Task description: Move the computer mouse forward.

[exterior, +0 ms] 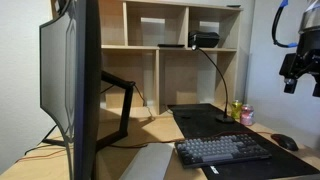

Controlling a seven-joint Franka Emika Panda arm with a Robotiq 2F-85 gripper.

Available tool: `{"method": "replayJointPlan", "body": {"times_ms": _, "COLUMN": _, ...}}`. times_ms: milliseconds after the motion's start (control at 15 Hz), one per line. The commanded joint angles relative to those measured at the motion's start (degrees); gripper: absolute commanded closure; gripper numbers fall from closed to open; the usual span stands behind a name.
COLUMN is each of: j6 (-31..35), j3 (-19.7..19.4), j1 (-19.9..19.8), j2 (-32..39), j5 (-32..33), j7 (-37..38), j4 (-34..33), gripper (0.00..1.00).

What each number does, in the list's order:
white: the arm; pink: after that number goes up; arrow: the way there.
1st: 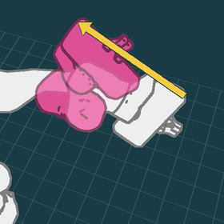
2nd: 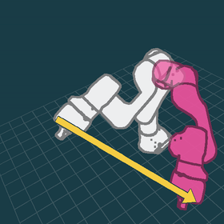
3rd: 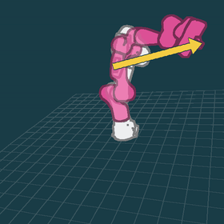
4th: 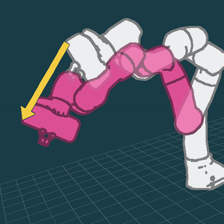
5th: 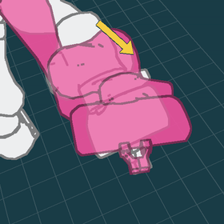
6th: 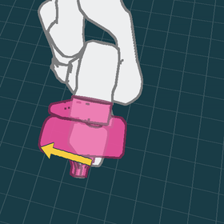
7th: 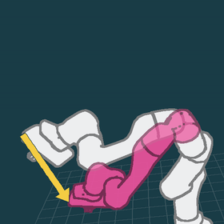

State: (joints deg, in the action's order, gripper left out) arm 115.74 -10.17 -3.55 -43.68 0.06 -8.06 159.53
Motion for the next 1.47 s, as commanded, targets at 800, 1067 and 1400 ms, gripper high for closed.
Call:
{"method": "replayJointPlan", "body": {"times_ms": 800, "j6": -16.8, "j3": 3.5, "j1": -2.9, "j2": 1.2, "j5": -13.0, "j7": 22.1, "j4": -21.9, "gripper": 0.00}}
{"method": "replayJointPlan", "body": {"times_ms": 1067, "j6": -5.8, "j3": 2.9, "j1": -10.1, "j2": 5.5, "j5": -2.8, "j7": 25.5, "j4": -14.6, "gripper": 0.00}}
{"method": "replayJointPlan", "body": {"times_ms": 1400, "j6": 8.8, "j3": -3.2, "j1": -19.1, "j2": 17.9, "j5": 2.1, "j7": 28.6, "j4": -11.7, "gripper": 0.00}}
